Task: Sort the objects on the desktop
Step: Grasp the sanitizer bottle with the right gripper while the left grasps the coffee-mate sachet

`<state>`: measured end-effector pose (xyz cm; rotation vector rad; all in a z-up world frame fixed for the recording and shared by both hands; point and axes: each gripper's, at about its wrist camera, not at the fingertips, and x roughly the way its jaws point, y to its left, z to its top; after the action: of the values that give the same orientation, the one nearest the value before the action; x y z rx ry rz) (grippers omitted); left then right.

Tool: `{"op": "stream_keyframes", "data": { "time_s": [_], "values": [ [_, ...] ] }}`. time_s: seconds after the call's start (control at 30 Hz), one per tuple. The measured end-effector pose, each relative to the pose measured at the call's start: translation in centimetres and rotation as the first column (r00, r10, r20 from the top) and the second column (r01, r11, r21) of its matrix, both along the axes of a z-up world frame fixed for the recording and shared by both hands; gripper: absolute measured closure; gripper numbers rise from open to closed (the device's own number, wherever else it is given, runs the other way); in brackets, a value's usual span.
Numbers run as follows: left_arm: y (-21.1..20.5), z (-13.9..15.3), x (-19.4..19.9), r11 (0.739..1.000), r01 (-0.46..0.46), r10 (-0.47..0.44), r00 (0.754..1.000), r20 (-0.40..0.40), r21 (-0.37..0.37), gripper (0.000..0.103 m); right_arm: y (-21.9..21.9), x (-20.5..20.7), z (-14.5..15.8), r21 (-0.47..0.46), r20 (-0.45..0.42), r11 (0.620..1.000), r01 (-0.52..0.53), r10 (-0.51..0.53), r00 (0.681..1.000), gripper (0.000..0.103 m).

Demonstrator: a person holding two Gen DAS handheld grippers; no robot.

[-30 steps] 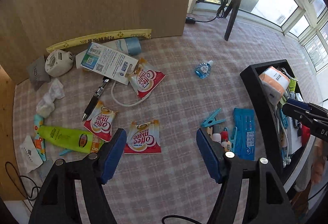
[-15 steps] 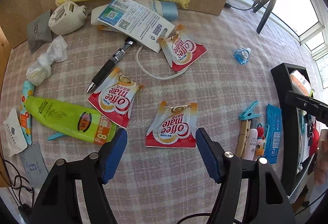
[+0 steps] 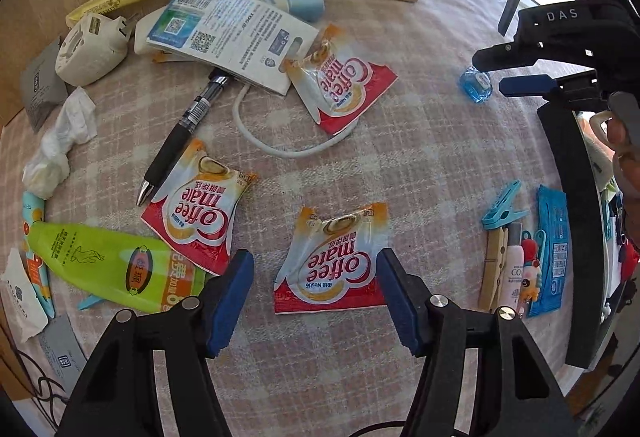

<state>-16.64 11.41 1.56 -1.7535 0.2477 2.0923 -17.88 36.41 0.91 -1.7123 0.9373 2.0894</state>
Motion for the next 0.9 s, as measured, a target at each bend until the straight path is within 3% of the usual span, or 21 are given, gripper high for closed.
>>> {"op": "stream_keyframes", "data": {
  "time_s": [0.33,0.57,0.67,0.9],
  "values": [
    [0.7,0.0,0.0,0.999,0.034,-0.034,0.999,-0.012,-0.002,0.047,-2.1,-2.5,-0.9,0.085,0.067,0.996,-0.035,0.029,0.997,0.06],
    [1.2,0.2,1.2,0.998,0.067,-0.067,0.997,-0.032,-0.005,0.065,-4.5,-2.2,-0.6,0.109,0.069,0.983,-0.148,0.141,0.988,0.069],
    [1.5,0.3,1.7,0.997,0.073,-0.072,0.997,-0.034,0.003,0.081,-5.2,-1.8,-0.4,0.123,0.068,0.976,-0.181,0.173,0.982,0.069],
    [1.5,0.8,2.7,0.998,0.03,-0.028,0.999,-0.032,0.053,0.089,-6.3,-1.5,-0.3,0.119,0.063,0.97,-0.21,0.204,0.977,0.071]
  ]
}}
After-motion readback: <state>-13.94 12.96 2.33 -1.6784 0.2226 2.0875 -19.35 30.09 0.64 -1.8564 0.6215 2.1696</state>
